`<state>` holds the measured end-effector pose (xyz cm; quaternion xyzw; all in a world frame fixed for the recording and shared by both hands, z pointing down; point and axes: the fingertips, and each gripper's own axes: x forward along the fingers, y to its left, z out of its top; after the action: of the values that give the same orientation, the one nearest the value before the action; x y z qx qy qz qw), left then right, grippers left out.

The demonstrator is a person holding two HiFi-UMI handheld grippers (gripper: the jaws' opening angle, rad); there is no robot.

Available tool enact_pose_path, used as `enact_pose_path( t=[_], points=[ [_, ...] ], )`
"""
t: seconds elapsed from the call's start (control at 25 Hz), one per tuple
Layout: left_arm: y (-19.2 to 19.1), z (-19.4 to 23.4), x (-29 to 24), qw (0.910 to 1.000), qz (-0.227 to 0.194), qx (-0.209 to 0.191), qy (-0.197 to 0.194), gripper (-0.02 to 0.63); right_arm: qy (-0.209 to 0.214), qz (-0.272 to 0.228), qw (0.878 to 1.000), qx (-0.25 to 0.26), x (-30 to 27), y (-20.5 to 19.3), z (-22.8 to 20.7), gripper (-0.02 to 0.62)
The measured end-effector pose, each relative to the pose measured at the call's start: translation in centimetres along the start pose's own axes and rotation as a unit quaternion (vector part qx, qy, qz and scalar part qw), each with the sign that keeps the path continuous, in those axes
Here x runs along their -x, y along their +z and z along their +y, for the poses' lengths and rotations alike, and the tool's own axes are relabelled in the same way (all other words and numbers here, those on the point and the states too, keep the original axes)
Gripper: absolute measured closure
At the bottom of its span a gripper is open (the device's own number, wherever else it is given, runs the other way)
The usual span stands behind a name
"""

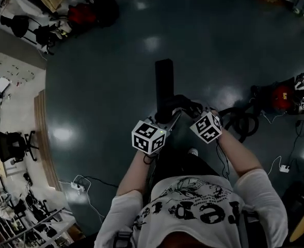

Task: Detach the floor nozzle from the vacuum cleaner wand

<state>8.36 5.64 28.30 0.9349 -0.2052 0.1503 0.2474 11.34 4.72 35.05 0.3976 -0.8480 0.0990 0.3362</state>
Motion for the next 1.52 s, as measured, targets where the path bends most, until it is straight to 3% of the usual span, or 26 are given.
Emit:
enact_pose_path(
  t=[0.24, 0.36, 0.6, 0.84, 1.0, 1.12, 1.16, 1.36, 1.52],
  points=[
    [2.2, -9.3, 3.4, 0.9936, -0.034, -0.106, 0.019, 0.492, -0.015, -0.042, 0.999, 0.029, 9.4, 1.2, 3.0, 0.417],
    [2.5, -12.0, 4.7, 0.9889, -0.041, -0.14, 0.028, 0.492, -0.013, -0.055, 0.998, 0.031, 12.2, 1.1, 4.7, 0.417],
    [1.1, -16.3, 6.7, 0.9853, -0.042, -0.163, 0.032, 0.492, -0.031, -0.063, 0.997, 0.026, 15.5, 0.3, 7.6, 0.417],
    [0.4, -18.4, 7.1, 0.9835, -0.03, -0.169, 0.057, 0.492, -0.02, -0.077, 0.997, -0.004, 16.7, -0.8, 8.9, 0.417],
    [4.0, -18.3, 9.4, 0.9849, -0.094, -0.119, 0.084, 0.497, -0.018, -0.048, 0.999, -0.013, 16.4, -3.2, 8.6, 0.417],
    [6.0, -17.0, 11.6, 0.972, -0.078, -0.183, 0.124, 0.497, -0.017, -0.031, 0.999, -0.01, 15.8, -4.3, 8.1, 0.417],
    [6.1, -16.6, 12.1, 0.9712, -0.074, -0.188, 0.127, 0.497, -0.017, -0.027, 0.999, -0.01, 15.6, -4.3, 8.0, 0.417],
    [3.9, -12.1, 12.2, 0.9853, -0.091, -0.091, 0.113, 0.497, -0.012, -0.014, 1.0, -0.009, 12.4, -4.6, 6.8, 0.417],
    [0.6, -6.1, 9.9, 0.9926, -0.068, -0.012, 0.099, 0.495, 0.0, 0.019, 1.0, -0.016, 7.9, -4.9, 5.3, 0.417]
  ],
)
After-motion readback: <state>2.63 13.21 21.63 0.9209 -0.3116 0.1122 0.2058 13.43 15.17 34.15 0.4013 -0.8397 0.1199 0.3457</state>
